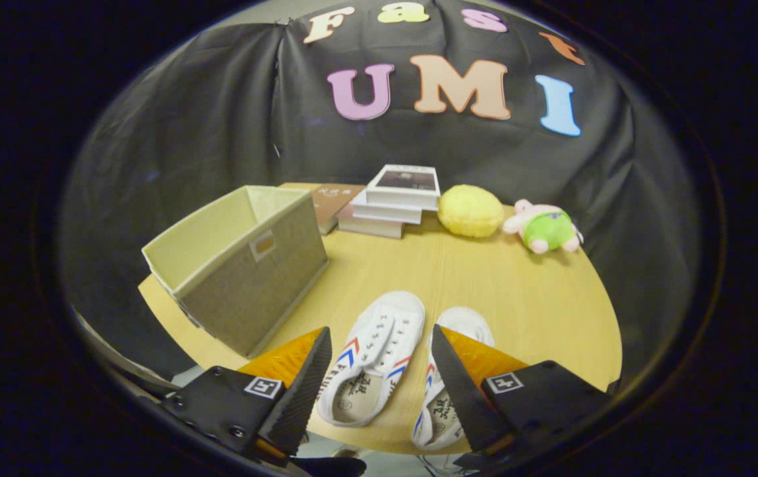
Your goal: Open the storage box then place both shoes into the box .Put the left shoe in first, then the right shoe, with the right side of both shoes facing outward in a uniform manner.
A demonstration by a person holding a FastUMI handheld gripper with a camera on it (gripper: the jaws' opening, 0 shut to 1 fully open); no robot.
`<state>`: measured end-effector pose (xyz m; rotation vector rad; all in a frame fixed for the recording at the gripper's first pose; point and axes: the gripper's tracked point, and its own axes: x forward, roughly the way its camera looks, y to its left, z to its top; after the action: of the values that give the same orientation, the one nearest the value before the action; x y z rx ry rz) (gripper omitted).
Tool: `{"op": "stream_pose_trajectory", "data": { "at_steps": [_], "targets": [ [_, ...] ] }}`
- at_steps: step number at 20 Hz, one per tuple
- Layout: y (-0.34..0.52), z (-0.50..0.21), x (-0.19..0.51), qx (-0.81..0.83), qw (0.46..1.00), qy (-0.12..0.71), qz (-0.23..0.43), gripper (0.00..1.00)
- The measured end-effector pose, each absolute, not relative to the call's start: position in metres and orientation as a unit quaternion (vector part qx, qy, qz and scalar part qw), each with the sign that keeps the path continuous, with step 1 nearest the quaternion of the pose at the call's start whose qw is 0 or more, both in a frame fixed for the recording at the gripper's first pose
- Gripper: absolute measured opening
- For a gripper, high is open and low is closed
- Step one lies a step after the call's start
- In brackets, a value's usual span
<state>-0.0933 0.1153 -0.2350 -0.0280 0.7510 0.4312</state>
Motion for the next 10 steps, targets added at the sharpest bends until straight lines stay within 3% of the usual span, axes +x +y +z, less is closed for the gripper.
{"op": "stream_pose_trajectory", "data": {
  "at_steps": [5, 7, 10],
  "targets": [
    [0.107, -0.290, -0.113, -0.051, 0.882, 0.421, 0.204, 0.95],
    [0.101, -0.305, -0.116, -0.072, 0.873, 0.442, 0.195, 0.70],
    [0.100, -0.313, -0.111, -0.092, 0.866, 0.452, 0.193, 0.69]
  ]
}}
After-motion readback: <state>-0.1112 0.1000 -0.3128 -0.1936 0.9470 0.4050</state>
